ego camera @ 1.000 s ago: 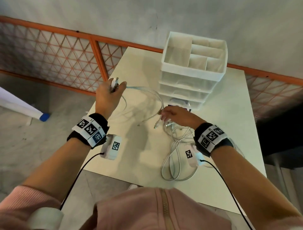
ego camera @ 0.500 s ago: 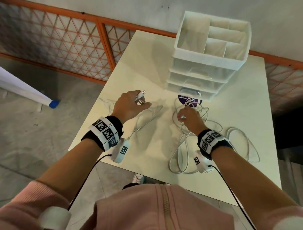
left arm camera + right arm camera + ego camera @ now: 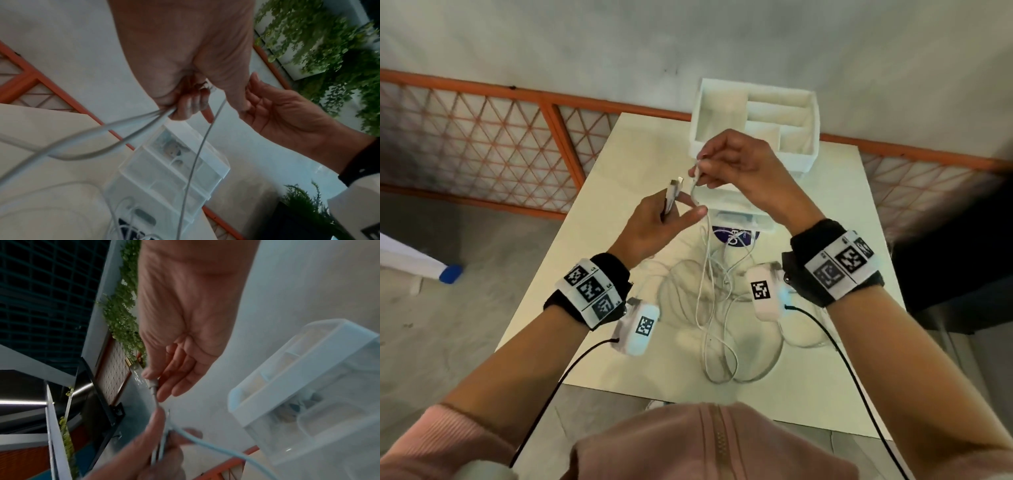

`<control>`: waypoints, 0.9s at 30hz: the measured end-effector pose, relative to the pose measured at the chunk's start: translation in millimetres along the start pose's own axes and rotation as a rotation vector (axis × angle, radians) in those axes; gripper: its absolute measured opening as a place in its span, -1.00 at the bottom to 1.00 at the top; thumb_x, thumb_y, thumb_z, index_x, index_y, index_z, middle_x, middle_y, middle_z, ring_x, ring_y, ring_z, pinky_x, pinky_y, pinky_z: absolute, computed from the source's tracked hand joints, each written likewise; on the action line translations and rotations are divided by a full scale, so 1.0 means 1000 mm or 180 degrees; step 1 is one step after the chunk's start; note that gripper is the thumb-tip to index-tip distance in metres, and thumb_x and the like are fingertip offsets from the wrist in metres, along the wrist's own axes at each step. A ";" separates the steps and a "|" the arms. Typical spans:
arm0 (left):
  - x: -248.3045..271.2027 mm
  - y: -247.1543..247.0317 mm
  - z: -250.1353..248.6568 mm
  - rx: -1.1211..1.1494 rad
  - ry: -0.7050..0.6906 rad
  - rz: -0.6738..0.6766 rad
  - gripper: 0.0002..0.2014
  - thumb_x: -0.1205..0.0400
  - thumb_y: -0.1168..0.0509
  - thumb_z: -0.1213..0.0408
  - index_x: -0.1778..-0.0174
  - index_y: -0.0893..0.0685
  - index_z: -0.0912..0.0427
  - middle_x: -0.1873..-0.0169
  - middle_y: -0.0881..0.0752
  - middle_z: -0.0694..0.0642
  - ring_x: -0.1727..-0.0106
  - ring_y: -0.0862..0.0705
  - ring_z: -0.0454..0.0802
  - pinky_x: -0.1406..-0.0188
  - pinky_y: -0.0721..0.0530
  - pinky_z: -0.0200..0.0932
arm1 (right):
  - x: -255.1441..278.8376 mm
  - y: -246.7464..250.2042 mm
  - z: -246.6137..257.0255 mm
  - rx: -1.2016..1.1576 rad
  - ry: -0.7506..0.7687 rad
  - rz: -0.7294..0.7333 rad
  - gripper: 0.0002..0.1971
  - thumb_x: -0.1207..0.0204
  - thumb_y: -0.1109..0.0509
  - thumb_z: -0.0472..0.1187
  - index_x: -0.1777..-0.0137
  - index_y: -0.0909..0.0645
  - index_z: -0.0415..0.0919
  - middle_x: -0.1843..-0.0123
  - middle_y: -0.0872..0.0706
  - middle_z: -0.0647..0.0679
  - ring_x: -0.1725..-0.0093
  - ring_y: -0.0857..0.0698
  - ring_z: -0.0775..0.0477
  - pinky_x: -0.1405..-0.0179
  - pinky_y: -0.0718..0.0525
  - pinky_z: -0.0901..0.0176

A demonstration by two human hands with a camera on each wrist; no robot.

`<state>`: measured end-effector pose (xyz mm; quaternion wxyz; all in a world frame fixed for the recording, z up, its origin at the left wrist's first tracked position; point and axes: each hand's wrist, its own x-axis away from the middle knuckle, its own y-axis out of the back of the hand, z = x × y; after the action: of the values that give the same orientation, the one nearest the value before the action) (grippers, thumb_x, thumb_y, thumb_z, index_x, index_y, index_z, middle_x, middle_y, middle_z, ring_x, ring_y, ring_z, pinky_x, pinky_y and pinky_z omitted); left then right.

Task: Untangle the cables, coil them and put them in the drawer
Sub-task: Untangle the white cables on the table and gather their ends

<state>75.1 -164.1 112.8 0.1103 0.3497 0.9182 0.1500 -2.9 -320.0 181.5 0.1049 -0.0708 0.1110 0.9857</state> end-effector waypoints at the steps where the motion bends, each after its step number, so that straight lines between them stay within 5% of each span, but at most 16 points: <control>1: 0.000 0.000 -0.005 0.0054 -0.0101 -0.0019 -0.87 -0.59 -0.35 0.08 0.10 -0.66 0.06 0.60 -0.27 -0.12 0.56 -0.24 -0.20 0.49 -0.31 -0.28 | 0.000 -0.004 0.000 -0.0007 -0.0005 0.0069 -0.92 -0.53 -0.41 -0.34 0.05 -0.57 -0.22 0.13 -0.77 -0.21 0.15 -0.76 -0.10 0.01 -0.72 0.05; 5: 0.002 0.008 -0.018 0.0069 -0.0474 -0.0038 -0.79 -0.71 -0.19 0.21 0.08 -0.67 0.22 0.49 -0.43 -0.02 0.53 -0.38 -0.23 0.43 -0.39 -0.35 | 0.003 -0.015 -0.012 0.0249 0.0037 -0.0046 -0.86 -0.52 -0.44 -0.26 -0.02 -0.58 -0.22 0.03 -0.73 -0.15 0.06 -0.72 -0.06 -0.03 -0.68 0.12; 8: 0.003 0.016 -0.017 0.0135 -0.0443 -0.0088 -0.73 -0.72 -0.16 0.16 0.29 -0.63 -0.03 0.59 -0.37 -0.11 0.55 -0.29 -0.08 0.49 -0.31 -0.15 | 0.005 -0.022 -0.028 0.0624 -0.0247 -0.0477 -0.53 -0.44 -0.50 -0.01 -0.29 -0.43 -0.02 -0.32 -0.58 -0.03 -0.26 -0.58 0.00 -0.09 -0.55 0.30; 11: 0.008 0.020 -0.018 0.0291 -0.0450 -0.0208 -0.70 -0.75 -0.08 0.20 0.29 -0.56 0.05 0.68 -0.43 -0.18 0.61 -0.28 -0.22 0.51 -0.32 -0.27 | 0.009 -0.032 -0.048 0.0623 -0.0798 0.0255 -0.32 -0.41 -0.53 -0.01 -0.47 -0.30 -0.04 -0.31 -0.63 -0.03 -0.29 -0.59 0.05 -0.08 -0.51 0.37; 15: 0.008 0.028 -0.017 0.0064 -0.0593 -0.0586 -0.73 -0.75 -0.02 0.13 0.23 -0.48 0.07 0.24 -0.49 0.00 0.28 -0.47 -0.24 0.16 -0.49 -0.29 | 0.016 -0.038 -0.079 0.0802 -0.0879 0.0746 -0.87 -0.63 -0.30 -0.21 -0.07 -0.64 -0.20 0.26 -0.68 -0.11 0.22 -0.77 -0.02 -0.07 -0.65 0.00; 17: 0.006 0.036 -0.014 0.0422 -0.0453 -0.0808 -0.73 -0.75 0.01 0.11 0.14 -0.48 0.15 0.14 -0.51 0.17 0.12 -0.59 -0.12 0.05 -0.61 -0.22 | 0.024 -0.027 -0.090 0.0609 -0.1065 0.0700 -0.82 -0.68 -0.21 -0.18 0.06 -0.63 -0.17 0.41 -0.53 -0.03 0.37 -0.74 0.00 0.13 -0.62 0.14; 19: 0.006 0.047 -0.011 0.1065 -0.0521 -0.0979 -0.72 -0.78 0.05 0.18 0.18 -0.44 0.17 0.34 -0.52 0.13 0.28 -0.61 0.01 0.13 -0.72 -0.18 | 0.037 -0.010 -0.097 0.0513 -0.1282 0.0678 -0.79 -0.67 -0.23 -0.13 0.08 -0.60 -0.24 0.45 -0.45 -0.01 0.42 -0.65 0.00 0.19 -0.63 0.24; 21: 0.007 0.058 -0.008 0.1214 -0.0628 -0.1208 -0.72 -0.78 0.06 0.18 0.24 -0.37 0.12 0.52 -0.38 -0.06 0.51 -0.42 -0.12 0.35 -0.73 -0.16 | 0.052 0.009 -0.108 0.0581 -0.1474 0.0680 -0.75 -0.62 -0.30 -0.06 0.14 -0.59 -0.25 0.46 -0.42 0.02 0.46 -0.53 0.05 0.20 -0.64 0.21; 24: 0.007 0.066 -0.002 0.0802 -0.0628 -0.1611 -0.69 -0.77 0.05 0.14 0.31 -0.32 0.04 0.56 -0.28 -0.13 0.59 -0.22 -0.21 0.62 -0.44 -0.19 | 0.066 0.037 -0.121 0.0984 -0.1520 0.0362 -0.65 -0.53 -0.35 0.09 0.23 -0.58 -0.22 0.41 -0.46 0.01 0.40 -0.48 0.03 0.23 -0.52 0.11; 27: 0.010 0.067 0.002 -0.0138 -0.0807 -0.1741 -0.71 -0.76 -0.03 0.21 0.31 -0.37 0.01 0.51 -0.33 -0.11 0.57 -0.30 -0.24 0.53 -0.30 -0.26 | 0.069 0.057 -0.112 0.1384 -0.1354 0.0049 -0.68 -0.58 -0.28 0.07 0.19 -0.64 -0.17 0.31 -0.51 -0.05 0.25 -0.47 -0.08 0.28 -0.49 0.14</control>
<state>109.7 -109.3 133.4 0.2679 0.1030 0.9538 0.0893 -69.5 -387.0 73.8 0.1310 0.1622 0.2955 0.9323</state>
